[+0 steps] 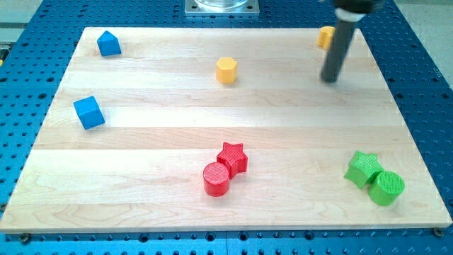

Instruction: Move heart towards the hexagon

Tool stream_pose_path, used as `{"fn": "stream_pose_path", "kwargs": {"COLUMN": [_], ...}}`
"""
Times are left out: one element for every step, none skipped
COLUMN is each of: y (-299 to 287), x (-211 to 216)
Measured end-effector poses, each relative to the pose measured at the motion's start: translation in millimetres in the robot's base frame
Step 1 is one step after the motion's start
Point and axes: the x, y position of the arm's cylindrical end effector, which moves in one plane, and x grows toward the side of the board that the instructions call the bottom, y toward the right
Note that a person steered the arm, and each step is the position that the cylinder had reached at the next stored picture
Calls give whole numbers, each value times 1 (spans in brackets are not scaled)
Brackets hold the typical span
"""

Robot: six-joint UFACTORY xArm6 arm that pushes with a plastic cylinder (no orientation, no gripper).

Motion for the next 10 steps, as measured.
{"fn": "stream_pose_path", "kwargs": {"y": [62,68,32,17,16,14,14,14,14,-26], "x": [-64,-104,-104,-104,-104,-104,-104,-104,-104,-95]}}
